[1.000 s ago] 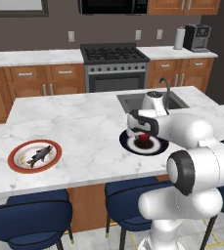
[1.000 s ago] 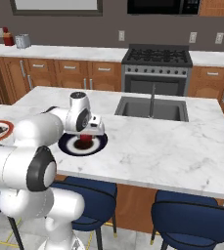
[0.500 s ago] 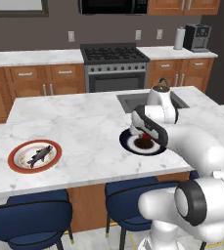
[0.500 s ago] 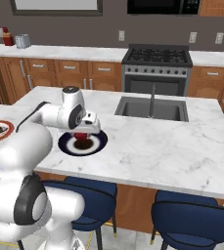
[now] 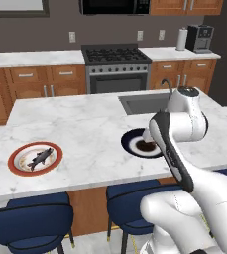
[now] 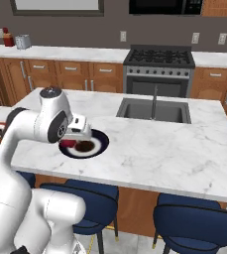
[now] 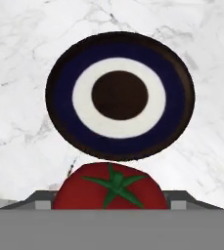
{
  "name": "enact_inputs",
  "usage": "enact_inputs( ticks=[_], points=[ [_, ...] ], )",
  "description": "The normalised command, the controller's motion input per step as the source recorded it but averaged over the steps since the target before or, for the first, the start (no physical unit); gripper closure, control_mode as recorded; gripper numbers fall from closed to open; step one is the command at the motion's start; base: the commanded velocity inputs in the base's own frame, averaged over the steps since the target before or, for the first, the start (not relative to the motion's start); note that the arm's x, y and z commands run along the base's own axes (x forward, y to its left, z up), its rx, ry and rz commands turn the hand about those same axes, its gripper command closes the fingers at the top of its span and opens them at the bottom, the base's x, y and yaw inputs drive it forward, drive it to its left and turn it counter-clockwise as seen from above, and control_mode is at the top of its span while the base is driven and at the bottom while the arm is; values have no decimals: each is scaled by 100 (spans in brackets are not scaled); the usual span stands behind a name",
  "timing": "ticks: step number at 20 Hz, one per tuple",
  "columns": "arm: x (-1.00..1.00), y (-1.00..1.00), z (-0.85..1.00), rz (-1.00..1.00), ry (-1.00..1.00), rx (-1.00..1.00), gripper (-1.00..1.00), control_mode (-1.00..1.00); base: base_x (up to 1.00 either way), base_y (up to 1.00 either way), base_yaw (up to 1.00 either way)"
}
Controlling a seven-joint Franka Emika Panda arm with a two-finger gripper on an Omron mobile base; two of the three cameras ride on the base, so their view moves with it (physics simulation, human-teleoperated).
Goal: Transport the fish and tomato to the fridge. Place the fish on the rack containing meat and place the tomato on the rack containing the vegetable, ensuring meats and vegetables are on different racks.
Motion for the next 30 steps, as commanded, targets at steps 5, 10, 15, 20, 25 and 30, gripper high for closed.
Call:
enact_inputs(
  ticks=[5,10,15,20,25,30],
  points=[
    [-100,2,96,0,-1,0,100,-100,0,0,0],
    [-91,2,92,0,-5,0,100,-100,0,0,0],
    [-81,2,79,2,-14,0,100,-100,0,0,0],
    [-74,2,71,3,-18,-2,100,-100,0,0,0],
    [-65,2,65,1,-13,0,100,-100,0,0,0],
    [-14,2,13,0,-2,0,100,100,-56,30,0]
  ],
)
